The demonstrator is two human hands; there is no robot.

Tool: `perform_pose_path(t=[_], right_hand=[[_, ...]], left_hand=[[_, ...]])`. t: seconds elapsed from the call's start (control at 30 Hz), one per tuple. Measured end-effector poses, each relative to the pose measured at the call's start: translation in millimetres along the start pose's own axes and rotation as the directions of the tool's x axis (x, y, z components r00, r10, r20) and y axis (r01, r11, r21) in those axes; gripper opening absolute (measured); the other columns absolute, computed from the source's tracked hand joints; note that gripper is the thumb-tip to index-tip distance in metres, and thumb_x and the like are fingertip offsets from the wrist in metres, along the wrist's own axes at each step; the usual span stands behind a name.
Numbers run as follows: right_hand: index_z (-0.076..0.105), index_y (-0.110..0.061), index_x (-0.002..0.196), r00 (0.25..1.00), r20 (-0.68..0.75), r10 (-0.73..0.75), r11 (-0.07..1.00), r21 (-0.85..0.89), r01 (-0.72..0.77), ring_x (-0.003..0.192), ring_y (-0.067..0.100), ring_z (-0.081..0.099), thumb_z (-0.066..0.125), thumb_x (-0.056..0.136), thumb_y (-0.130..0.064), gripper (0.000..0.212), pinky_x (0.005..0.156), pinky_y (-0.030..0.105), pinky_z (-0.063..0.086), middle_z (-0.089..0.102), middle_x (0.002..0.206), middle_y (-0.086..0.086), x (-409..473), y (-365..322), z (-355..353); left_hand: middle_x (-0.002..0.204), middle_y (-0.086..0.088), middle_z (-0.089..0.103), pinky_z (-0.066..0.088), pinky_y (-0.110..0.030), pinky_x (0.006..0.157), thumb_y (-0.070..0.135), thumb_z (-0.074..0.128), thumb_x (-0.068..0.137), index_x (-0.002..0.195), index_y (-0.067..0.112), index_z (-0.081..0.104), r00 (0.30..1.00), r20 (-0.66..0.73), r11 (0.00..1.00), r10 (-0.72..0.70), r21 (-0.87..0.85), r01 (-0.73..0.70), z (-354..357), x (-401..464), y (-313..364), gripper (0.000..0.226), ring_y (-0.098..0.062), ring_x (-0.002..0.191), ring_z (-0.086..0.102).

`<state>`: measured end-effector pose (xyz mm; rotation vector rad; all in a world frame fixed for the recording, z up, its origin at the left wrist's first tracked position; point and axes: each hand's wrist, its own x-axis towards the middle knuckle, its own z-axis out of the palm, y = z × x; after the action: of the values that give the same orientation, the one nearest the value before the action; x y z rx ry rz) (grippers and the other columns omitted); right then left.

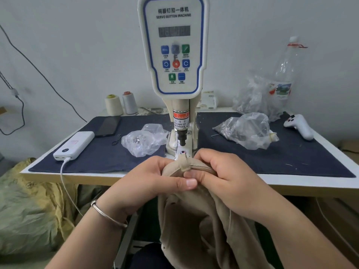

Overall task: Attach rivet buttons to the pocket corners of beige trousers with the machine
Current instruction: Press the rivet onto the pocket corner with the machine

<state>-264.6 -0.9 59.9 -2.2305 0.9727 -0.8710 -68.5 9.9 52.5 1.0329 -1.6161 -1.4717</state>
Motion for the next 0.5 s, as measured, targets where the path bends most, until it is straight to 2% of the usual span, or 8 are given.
perform_pose_path(t=[0.13,0.2,0.27,0.37,0.43,0.5], right_hand=[[0.062,-0.017,0.079,0.988,0.145,0.045,0.986,0.155,-0.067,0.059,0.005,0.044,0.071,0.086,-0.033,0.021,0.058,0.026,0.036,0.053,0.063,-0.004,4,9,-9],[0.064,-0.016,0.081,0.960,0.270,0.073,0.980,0.161,-0.119,0.062,0.007,0.049,0.078,0.081,-0.032,0.021,0.062,0.030,0.041,0.061,0.067,0.005,6,15,-14],[0.067,-0.015,0.085,0.922,0.373,0.106,0.970,0.163,-0.178,0.068,0.008,0.058,0.082,0.076,-0.029,0.023,0.067,0.034,0.050,0.069,0.078,0.009,7,18,-20],[0.073,-0.023,0.084,0.844,0.524,0.119,0.929,0.241,-0.280,0.076,0.005,0.068,0.084,0.074,-0.016,0.017,0.069,0.026,0.056,0.074,0.081,-0.005,7,22,-27],[0.074,-0.027,0.082,0.814,0.573,0.096,0.897,0.305,-0.321,0.077,0.006,0.070,0.082,0.075,-0.007,0.023,0.068,0.019,0.053,0.074,0.082,-0.007,7,25,-30],[0.075,-0.023,0.084,0.830,0.551,0.087,0.845,0.400,-0.354,0.077,0.008,0.069,0.079,0.073,-0.002,0.024,0.069,0.020,0.053,0.074,0.083,-0.004,8,29,-31]], left_hand=[[0.088,-0.015,0.075,0.056,-0.028,0.077,0.015,0.077,0.073,0.093,0.003,0.078,0.997,0.069,0.996,-0.037,-0.073,0.042,-12,-3,3,0.024,-0.022,0.082,0.072],[0.080,-0.018,0.074,0.057,-0.028,0.067,0.012,0.077,0.068,0.088,-0.003,0.077,0.997,0.048,0.986,-0.054,-0.157,0.061,-17,-4,2,0.025,-0.024,0.071,0.072],[0.071,-0.019,0.071,0.056,-0.026,0.061,0.012,0.079,0.058,0.078,-0.006,0.074,0.998,-0.033,0.977,-0.061,-0.207,0.053,-21,-5,-1,0.027,-0.025,0.061,0.070],[0.070,-0.019,0.070,0.057,-0.026,0.059,0.009,0.075,0.051,0.077,-0.006,0.074,0.993,-0.118,0.964,-0.013,-0.266,-0.019,-25,-7,-4,0.030,-0.027,0.061,0.070],[0.071,-0.020,0.070,0.057,-0.027,0.059,0.009,0.074,0.050,0.078,-0.007,0.074,0.989,-0.146,0.956,-0.003,-0.289,-0.040,-29,-9,-3,0.032,-0.028,0.062,0.070],[0.074,-0.018,0.070,0.057,-0.027,0.060,0.010,0.075,0.054,0.083,-0.004,0.074,0.994,-0.111,0.967,-0.008,-0.255,-0.021,-31,-10,-1,0.033,-0.026,0.065,0.070]])
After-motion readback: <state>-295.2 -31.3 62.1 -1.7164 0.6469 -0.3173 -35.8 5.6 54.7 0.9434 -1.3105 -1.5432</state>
